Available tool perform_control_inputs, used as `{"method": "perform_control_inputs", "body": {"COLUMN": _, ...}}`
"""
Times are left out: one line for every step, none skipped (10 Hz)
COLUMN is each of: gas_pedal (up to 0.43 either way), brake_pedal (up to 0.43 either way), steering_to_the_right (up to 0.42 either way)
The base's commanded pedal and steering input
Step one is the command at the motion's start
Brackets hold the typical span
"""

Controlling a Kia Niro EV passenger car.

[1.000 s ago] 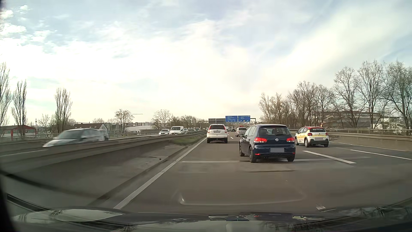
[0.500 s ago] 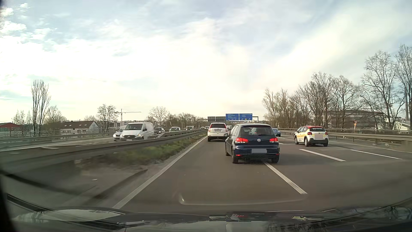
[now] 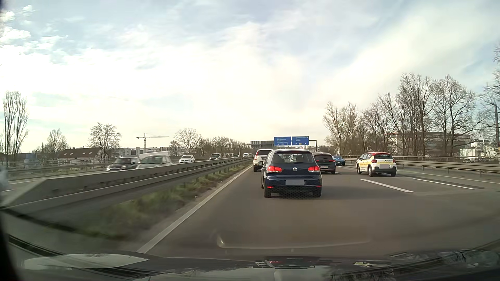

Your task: Follow the waypoints while adhering to traffic rules and regulations

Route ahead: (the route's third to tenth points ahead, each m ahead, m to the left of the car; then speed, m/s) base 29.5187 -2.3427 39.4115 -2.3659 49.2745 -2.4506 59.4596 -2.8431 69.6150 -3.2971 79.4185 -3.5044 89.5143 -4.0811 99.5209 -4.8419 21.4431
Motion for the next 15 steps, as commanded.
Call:
{"method": "perform_control_inputs", "body": {"gas_pedal": 0.000, "brake_pedal": 0.018, "steering_to_the_right": -0.001}}
{"method": "perform_control_inputs", "body": {"gas_pedal": 0.000, "brake_pedal": 0.018, "steering_to_the_right": 0.000}}
{"method": "perform_control_inputs", "body": {"gas_pedal": 0.000, "brake_pedal": 0.000, "steering_to_the_right": 0.000}}
{"method": "perform_control_inputs", "body": {"gas_pedal": 0.000, "brake_pedal": 0.000, "steering_to_the_right": 0.000}}
{"method": "perform_control_inputs", "body": {"gas_pedal": 0.000, "brake_pedal": 0.000, "steering_to_the_right": 0.000}}
{"method": "perform_control_inputs", "body": {"gas_pedal": 0.000, "brake_pedal": 0.000, "steering_to_the_right": 0.000}}
{"method": "perform_control_inputs", "body": {"gas_pedal": 0.000, "brake_pedal": 0.000, "steering_to_the_right": 0.000}}
{"method": "perform_control_inputs", "body": {"gas_pedal": 0.000, "brake_pedal": 0.000, "steering_to_the_right": 0.001}}
{"method": "perform_control_inputs", "body": {"gas_pedal": 0.079, "brake_pedal": 0.000, "steering_to_the_right": 0.001}}
{"method": "perform_control_inputs", "body": {"gas_pedal": 0.118, "brake_pedal": 0.000, "steering_to_the_right": 0.001}}
{"method": "perform_control_inputs", "body": {"gas_pedal": 0.150, "brake_pedal": 0.000, "steering_to_the_right": 0.001}}
{"method": "perform_control_inputs", "body": {"gas_pedal": 0.150, "brake_pedal": 0.000, "steering_to_the_right": 0.001}}
{"method": "perform_control_inputs", "body": {"gas_pedal": 0.169, "brake_pedal": 0.000, "steering_to_the_right": 0.002}}
{"method": "perform_control_inputs", "body": {"gas_pedal": 0.189, "brake_pedal": 0.000, "steering_to_the_right": 0.002}}
{"method": "perform_control_inputs", "body": {"gas_pedal": 0.189, "brake_pedal": 0.000, "steering_to_the_right": 0.002}}
